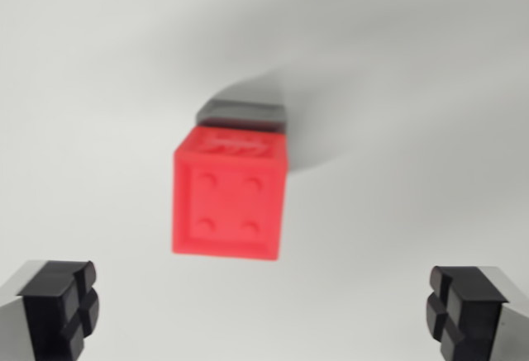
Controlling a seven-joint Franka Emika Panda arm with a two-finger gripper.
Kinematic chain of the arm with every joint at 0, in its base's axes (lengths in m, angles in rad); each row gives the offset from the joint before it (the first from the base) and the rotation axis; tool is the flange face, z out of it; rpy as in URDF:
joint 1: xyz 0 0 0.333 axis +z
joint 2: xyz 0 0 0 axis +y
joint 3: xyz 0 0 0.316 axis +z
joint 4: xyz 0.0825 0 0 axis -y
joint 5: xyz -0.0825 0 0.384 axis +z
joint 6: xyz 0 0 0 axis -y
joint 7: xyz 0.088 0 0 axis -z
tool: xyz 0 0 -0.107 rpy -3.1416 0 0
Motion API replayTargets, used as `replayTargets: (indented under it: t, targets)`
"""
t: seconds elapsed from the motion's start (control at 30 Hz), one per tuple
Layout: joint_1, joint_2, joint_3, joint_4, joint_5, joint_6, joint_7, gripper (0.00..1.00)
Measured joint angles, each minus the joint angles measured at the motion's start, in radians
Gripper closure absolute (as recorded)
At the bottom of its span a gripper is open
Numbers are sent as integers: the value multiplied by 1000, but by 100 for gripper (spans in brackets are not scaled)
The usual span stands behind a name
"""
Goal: Destack cube
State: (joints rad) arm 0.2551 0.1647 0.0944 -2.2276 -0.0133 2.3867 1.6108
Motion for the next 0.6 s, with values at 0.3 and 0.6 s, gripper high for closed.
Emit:
replayTargets:
  t: [0.3,0.6]
  targets:
    - [50,32,5,-9,-10,45,113,0]
    - [51,123,-3,-20,-23,140,123,0]
